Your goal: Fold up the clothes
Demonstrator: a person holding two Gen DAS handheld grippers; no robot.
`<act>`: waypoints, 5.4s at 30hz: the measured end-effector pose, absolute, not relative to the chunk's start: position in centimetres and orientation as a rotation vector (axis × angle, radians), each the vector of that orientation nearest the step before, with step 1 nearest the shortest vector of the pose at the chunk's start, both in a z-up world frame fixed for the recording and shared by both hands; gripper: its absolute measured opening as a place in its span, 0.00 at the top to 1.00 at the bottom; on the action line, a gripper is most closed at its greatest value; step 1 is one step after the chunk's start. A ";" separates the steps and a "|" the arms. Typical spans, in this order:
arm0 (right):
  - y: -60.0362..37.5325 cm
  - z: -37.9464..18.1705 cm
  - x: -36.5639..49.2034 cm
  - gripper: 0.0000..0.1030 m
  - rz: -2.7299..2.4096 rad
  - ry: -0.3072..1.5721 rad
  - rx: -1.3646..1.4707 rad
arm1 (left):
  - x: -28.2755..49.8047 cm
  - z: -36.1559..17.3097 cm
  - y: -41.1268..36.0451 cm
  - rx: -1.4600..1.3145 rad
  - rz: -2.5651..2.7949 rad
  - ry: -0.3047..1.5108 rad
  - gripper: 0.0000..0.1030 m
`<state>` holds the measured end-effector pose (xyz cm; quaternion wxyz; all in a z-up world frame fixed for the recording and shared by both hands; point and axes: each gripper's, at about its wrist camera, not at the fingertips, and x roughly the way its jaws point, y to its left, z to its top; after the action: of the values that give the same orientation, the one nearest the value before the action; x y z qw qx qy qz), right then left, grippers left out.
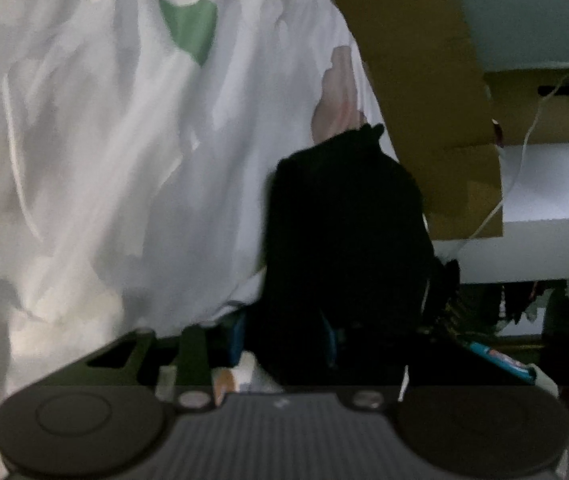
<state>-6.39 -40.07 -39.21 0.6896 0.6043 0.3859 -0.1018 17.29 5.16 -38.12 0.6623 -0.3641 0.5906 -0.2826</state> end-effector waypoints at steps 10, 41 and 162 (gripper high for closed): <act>-40.1 -39.3 -6.4 0.75 -0.234 0.837 1.363 | 17.3 -38.4 5.2 -0.810 -0.639 1.354 0.75; -39.8 -40.2 -6.0 0.68 -0.204 0.805 1.386 | 17.9 -39.0 4.8 -0.832 -0.692 1.364 0.68; -33.8 -38.9 0.2 0.58 -0.130 0.870 1.514 | 11.2 -32.0 -1.3 -0.929 -0.725 1.447 0.92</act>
<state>0.19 -33.79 -38.93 0.6406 0.6639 0.3816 -0.0569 11.23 -1.29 -32.00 0.5955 -0.4001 0.6229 -0.3120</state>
